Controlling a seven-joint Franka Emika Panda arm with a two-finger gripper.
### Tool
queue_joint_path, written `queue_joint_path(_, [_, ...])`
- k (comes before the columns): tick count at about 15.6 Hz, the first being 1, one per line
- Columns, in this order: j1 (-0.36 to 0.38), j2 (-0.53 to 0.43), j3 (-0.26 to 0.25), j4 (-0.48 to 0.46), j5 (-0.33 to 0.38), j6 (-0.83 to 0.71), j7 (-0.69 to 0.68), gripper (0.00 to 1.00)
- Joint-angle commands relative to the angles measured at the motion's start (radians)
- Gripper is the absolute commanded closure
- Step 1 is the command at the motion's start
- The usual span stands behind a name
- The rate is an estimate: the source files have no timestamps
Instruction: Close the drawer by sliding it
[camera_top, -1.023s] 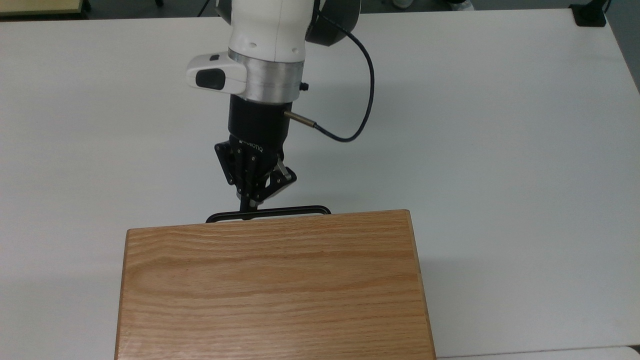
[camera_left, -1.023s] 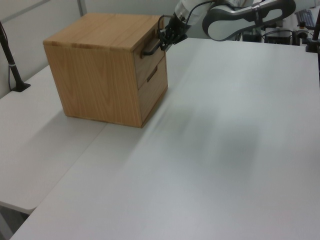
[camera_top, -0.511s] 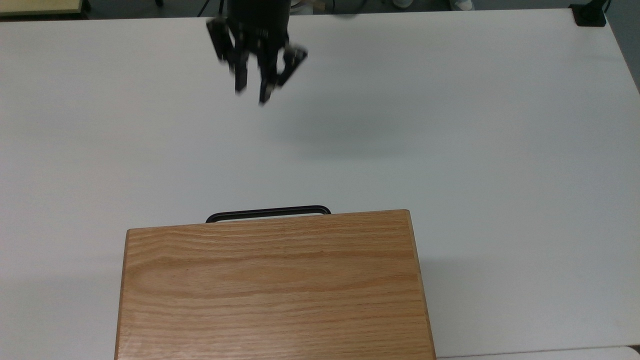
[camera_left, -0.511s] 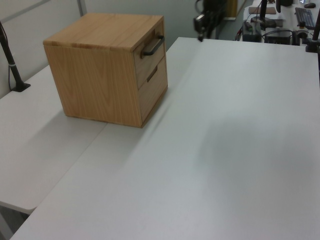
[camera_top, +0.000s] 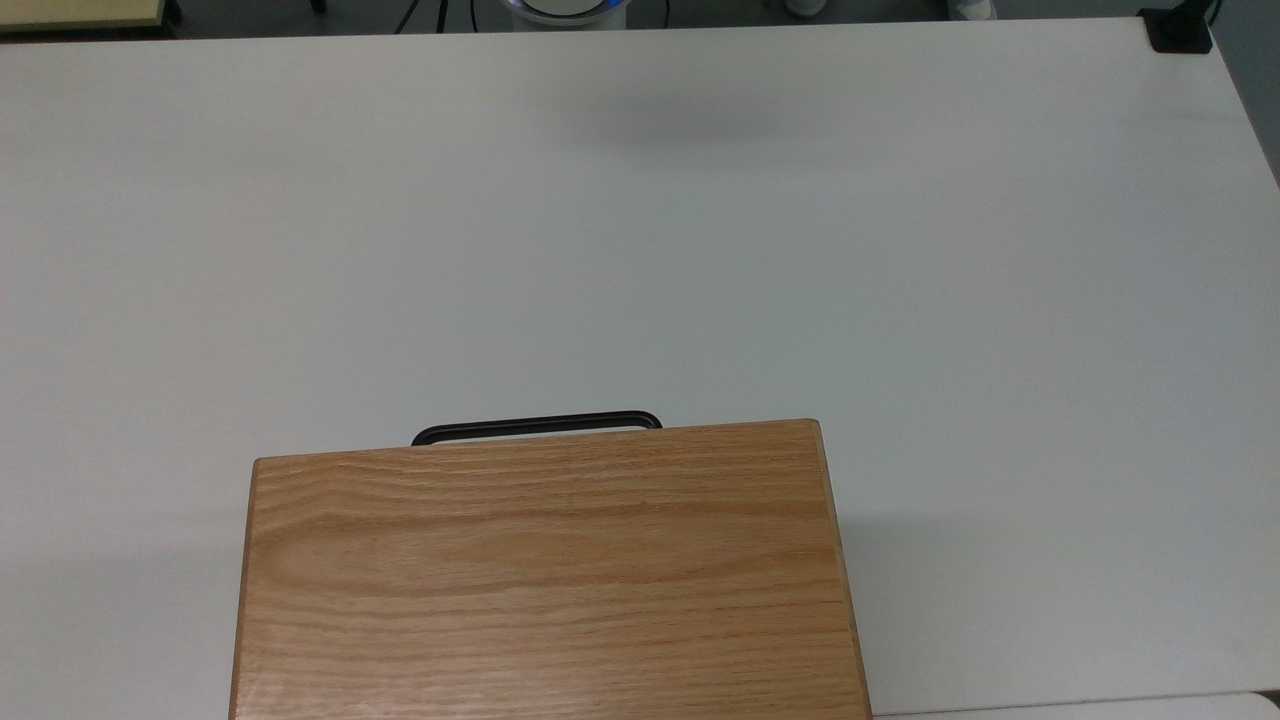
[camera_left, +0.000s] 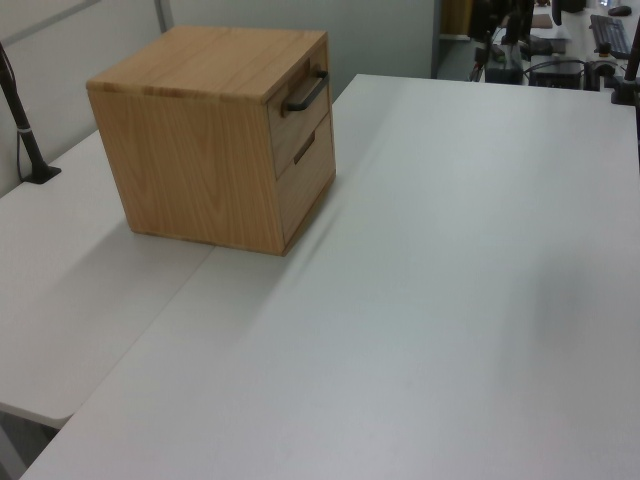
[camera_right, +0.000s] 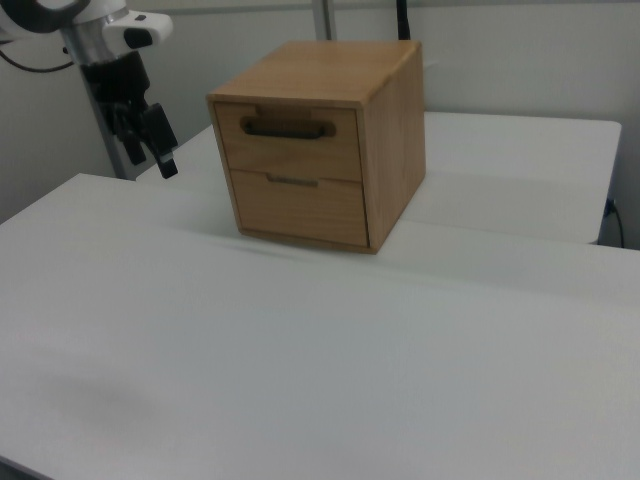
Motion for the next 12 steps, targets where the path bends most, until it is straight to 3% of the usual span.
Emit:
queue_joint_path(1, [-0.066, -0.022, 0.005, -0.049, 0.051, 0.058, -0.174, 0.00])
queue_joint_path(5, [-0.089, -0.002, -0.003, -0.037, 0.048, 0.079, -0.371, 0.00])
queue_joint_path(12, [-0.081, 0.007, -0.004, -0.034, 0.053, 0.093, -0.365, 0.00])
